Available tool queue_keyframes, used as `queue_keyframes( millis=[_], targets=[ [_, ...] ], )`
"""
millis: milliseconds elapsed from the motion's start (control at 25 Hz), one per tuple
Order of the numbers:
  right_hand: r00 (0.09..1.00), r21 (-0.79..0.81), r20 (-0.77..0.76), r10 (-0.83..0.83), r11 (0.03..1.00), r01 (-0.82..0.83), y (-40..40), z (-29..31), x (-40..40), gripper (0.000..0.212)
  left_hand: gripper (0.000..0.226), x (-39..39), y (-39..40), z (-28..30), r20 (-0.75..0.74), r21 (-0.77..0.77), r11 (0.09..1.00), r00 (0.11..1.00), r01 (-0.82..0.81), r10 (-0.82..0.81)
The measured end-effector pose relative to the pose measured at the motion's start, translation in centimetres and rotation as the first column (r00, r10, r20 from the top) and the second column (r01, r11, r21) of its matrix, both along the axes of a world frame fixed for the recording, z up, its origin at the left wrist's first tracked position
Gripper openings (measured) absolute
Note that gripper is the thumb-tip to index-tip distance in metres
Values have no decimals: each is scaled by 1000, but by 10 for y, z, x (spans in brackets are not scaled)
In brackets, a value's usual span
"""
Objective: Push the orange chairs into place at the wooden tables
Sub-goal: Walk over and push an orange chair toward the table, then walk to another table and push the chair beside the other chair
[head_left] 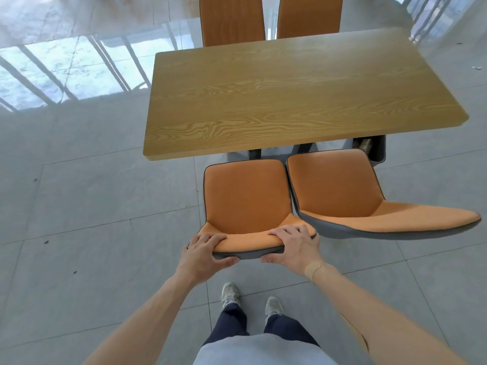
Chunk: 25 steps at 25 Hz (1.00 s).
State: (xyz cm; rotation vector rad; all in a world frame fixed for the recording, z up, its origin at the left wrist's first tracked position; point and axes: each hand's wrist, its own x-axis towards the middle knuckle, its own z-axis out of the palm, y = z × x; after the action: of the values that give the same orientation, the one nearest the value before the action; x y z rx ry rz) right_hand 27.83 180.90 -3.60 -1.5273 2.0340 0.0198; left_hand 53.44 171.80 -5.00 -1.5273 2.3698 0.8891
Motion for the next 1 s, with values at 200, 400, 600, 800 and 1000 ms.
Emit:
queue_keyframes(
  millis=[200,400,600,800,1000],
  targets=[
    [994,106,7,109,988,-110,-6,9,-5,78,84,0,10,9,-13,27,995,996,-93,93],
    [982,173,47,183,967,-188,-35,26,9,71,70,18,11,18,-125,129,976,973,-177,193],
    [942,115,151,298,942,-316,-89,36,69,64,61,91,-17,26,-154,181,922,916,-343,371],
    [905,8,196,378,922,-387,-173,46,175,59,55,208,-69,48,-246,176,846,809,-504,534],
    [871,-91,261,416,909,-407,-265,72,296,53,52,330,-133,77,-291,125,790,739,-600,607]
  ],
)
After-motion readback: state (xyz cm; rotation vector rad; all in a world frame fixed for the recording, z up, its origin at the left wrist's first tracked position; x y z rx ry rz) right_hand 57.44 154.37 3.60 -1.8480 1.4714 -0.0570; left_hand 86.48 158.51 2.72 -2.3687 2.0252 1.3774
